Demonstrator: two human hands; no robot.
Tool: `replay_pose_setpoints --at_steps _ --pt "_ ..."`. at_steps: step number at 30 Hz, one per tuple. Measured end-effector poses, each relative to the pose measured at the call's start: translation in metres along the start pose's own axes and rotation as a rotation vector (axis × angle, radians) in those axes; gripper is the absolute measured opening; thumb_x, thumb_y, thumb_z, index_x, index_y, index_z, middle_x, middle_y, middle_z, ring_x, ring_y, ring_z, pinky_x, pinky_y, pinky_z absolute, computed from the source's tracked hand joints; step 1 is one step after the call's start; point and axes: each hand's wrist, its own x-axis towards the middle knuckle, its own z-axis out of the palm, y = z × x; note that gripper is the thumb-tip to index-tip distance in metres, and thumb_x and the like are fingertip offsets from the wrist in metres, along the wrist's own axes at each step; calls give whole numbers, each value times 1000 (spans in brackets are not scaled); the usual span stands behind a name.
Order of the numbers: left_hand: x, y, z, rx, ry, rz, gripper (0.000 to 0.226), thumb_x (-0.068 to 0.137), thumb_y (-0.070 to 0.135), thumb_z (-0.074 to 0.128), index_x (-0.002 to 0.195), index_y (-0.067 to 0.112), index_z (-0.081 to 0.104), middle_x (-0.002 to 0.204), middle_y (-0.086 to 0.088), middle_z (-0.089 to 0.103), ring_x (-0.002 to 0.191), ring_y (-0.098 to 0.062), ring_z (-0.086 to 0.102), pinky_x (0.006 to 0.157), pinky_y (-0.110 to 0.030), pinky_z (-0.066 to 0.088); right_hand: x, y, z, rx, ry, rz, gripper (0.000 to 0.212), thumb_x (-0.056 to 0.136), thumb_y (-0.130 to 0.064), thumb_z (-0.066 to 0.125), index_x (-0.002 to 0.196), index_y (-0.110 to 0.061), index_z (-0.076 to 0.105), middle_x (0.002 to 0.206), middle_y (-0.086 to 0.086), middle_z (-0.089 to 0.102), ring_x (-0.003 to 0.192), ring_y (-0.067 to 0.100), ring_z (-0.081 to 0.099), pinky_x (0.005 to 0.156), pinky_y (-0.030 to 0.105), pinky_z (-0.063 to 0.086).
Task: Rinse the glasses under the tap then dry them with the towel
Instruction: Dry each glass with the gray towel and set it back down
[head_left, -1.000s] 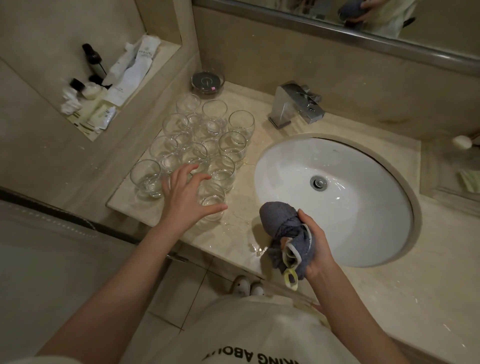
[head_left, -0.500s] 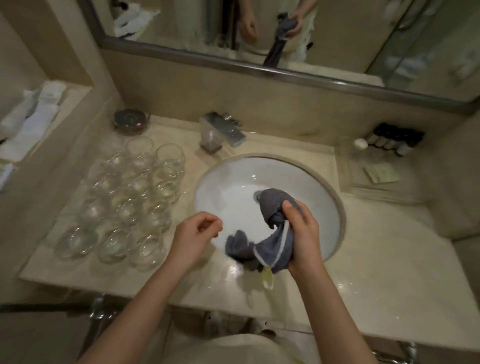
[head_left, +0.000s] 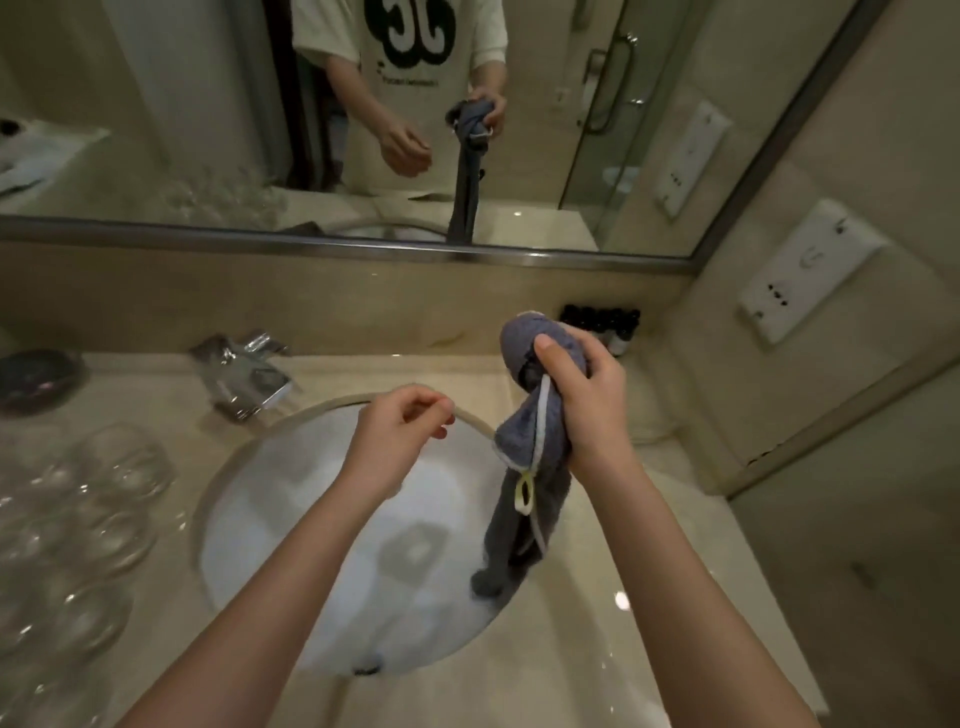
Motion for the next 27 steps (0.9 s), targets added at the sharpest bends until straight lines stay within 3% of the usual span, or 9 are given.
replay_pose_setpoints --at_steps 3,6,8,13,15,18,22,27 --pt "32 27 34 -4 -27 59 14 93 16 63 81 22 68 77 2 72 67 -8 67 68 -25 49 42 -19 -29 -45 44 -86 13 88 -20 70 100 -19 66 96 -6 68 91 7 65 82 25 52" --pt "61 43 62 50 -52 114 17 92 14 63 78 22 66 75 2 71 61 -4 65 64 -24 46 82 -37 -55 -71 85 -147 11 81 -30 71 91 -28 67 93 -7 70 94 12 67 86 33 55" --pt "79 48 76 89 -56 114 17 92 15 64 77 23 66 74 4 71 60 -3 65 63 -24 46 107 -46 -69 -90 97 -180 7 86 -26 70 89 -29 65 93 -8 69 94 12 66 89 38 55" --pt "114 45 102 121 -37 77 19 91 14 64 75 24 65 70 6 69 62 -10 65 61 -23 44 160 -62 -88 -109 163 -299 19 85 -27 70 102 -19 64 94 -9 66 90 6 64 83 25 52" --pt "125 43 108 129 -27 64 19 91 14 64 76 24 65 70 5 69 62 -11 64 59 -20 44 176 -56 -93 -151 180 -309 26 82 -35 68 104 -23 62 98 -8 66 95 9 64 86 27 52" --pt "138 32 116 114 -22 16 19 92 13 64 76 23 65 72 3 69 60 -10 64 57 -17 44 182 -25 -98 -306 138 -258 27 85 -36 69 107 -32 54 111 -6 62 107 14 60 91 30 49" --pt "141 2 127 86 -34 -102 14 93 16 63 79 19 67 74 2 70 61 -11 65 61 -24 45 164 47 -101 -495 49 -104 36 87 -31 70 113 -21 47 107 -4 57 98 13 58 81 25 44" --pt "131 -27 127 -11 3 -316 22 98 25 55 86 11 66 81 -5 70 67 -18 63 64 -27 46 143 138 -106 -709 -208 168 48 88 -33 69 124 -16 43 120 5 60 111 24 58 90 34 46"
